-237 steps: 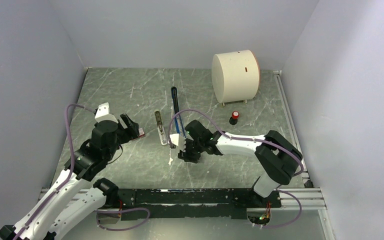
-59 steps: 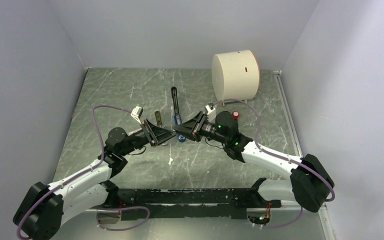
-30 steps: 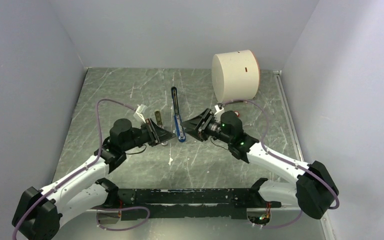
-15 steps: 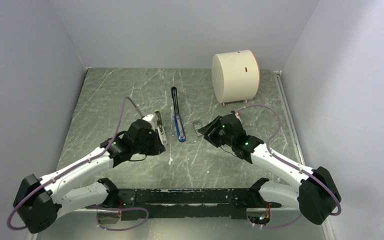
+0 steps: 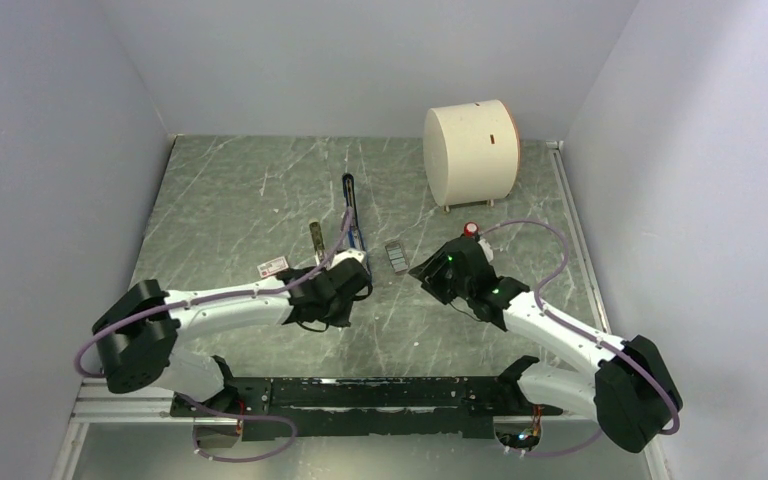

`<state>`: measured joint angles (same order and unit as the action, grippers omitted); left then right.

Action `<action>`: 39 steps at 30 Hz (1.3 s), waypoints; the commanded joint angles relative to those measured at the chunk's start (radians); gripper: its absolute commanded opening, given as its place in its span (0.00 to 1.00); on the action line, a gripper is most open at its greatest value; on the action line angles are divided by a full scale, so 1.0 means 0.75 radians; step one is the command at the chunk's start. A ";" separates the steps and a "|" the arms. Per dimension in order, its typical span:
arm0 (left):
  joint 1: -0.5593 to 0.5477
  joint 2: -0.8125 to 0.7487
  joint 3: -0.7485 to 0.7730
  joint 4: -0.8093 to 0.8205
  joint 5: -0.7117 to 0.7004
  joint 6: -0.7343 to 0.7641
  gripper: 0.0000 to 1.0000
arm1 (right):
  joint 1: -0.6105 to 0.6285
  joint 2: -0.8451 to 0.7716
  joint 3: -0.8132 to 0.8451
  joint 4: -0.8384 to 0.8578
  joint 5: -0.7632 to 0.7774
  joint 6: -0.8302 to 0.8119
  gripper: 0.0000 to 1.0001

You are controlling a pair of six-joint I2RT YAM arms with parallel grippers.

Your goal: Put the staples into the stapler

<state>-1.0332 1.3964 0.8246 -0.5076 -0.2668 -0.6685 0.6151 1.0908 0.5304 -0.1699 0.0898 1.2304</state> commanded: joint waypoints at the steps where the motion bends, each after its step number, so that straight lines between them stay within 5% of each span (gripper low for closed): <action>1: -0.036 0.052 0.044 0.004 -0.069 0.018 0.21 | -0.019 0.004 -0.004 0.005 0.009 -0.033 0.51; 6: 0.008 0.009 0.080 -0.088 -0.194 0.029 0.34 | -0.020 0.048 0.045 -0.033 0.008 -0.102 0.51; 15: 0.421 -0.130 0.089 -0.091 -0.211 0.078 0.40 | -0.023 0.104 0.036 0.020 -0.052 -0.121 0.50; 24: 0.655 0.131 0.158 0.140 -0.090 0.099 0.18 | -0.025 0.148 0.055 0.010 -0.089 -0.164 0.50; 39: 0.707 0.362 0.163 0.279 0.030 0.133 0.19 | -0.038 0.261 0.055 0.074 -0.209 -0.197 0.48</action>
<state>-0.5098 1.6592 0.9527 -0.3573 -0.3038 -0.5938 0.5991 1.2751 0.5549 -0.1413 -0.0463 1.1019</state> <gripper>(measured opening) 0.174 0.485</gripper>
